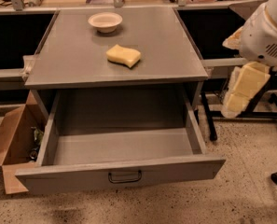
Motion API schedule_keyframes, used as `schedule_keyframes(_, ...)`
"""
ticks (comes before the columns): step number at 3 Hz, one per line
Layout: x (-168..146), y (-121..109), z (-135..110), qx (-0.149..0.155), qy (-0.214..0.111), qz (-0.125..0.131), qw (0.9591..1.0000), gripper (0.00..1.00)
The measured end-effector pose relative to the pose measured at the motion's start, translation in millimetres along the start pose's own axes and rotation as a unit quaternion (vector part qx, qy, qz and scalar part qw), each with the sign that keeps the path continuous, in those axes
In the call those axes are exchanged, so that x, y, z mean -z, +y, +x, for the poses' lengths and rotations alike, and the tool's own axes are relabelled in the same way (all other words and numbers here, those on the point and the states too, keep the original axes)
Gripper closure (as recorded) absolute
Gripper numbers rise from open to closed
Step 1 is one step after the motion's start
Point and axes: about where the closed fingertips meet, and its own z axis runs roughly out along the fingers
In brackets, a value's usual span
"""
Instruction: Place sponge into top drawer
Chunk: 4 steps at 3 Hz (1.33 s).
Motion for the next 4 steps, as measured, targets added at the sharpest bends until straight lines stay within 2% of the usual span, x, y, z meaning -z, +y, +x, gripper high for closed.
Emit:
schedule_keyframes(1, -45, -31, -9, -0.016, -0.054, -0.014, 0.9983, 0.0)
schedule_keyframes(2, -92, -61, -15, -0.051, -0.116, -0.025, 0.9916, 0.0)
schedule_keyframes(3, -93, -61, -16, -0.051, -0.117, -0.025, 0.9915, 0.0)
schedule_keyframes(4, -105, -89, -54, -0.042, -0.157, -0.018, 0.9865, 0.0)
